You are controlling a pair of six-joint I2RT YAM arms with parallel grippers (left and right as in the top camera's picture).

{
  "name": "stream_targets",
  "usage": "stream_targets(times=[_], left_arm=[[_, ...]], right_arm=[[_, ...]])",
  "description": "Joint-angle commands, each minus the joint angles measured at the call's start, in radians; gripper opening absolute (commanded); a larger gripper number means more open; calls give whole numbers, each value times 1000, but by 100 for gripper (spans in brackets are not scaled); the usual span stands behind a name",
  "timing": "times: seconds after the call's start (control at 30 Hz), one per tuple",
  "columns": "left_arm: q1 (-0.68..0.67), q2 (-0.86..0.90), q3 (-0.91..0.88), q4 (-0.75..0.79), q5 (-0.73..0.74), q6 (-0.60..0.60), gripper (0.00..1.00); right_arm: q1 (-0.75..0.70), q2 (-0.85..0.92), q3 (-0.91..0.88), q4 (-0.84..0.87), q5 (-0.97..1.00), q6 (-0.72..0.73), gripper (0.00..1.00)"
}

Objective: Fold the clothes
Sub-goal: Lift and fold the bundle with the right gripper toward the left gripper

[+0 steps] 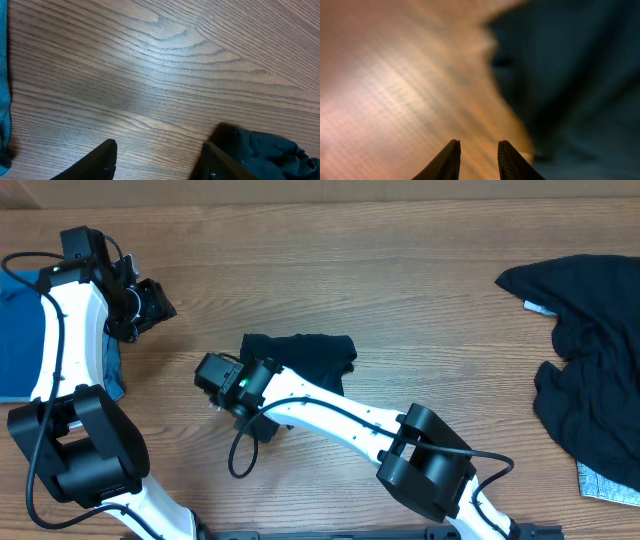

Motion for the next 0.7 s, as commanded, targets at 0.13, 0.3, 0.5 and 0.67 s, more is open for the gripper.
stream_targets(times=[0.13, 0.3, 0.5, 0.67], left_arm=[[-31, -5, 23, 1, 68, 65, 57], [-101, -5, 23, 3, 68, 76, 58], [-211, -5, 23, -3, 68, 129, 57], [-299, -5, 14, -43, 67, 135, 56]], right_arm=[[-143, -99, 11, 26, 151, 295, 27], [-237, -98, 6, 5, -199, 268, 29], [-266, -96, -17, 26, -80, 299, 29], [-372, -94, -24, 73, -84, 298, 29]])
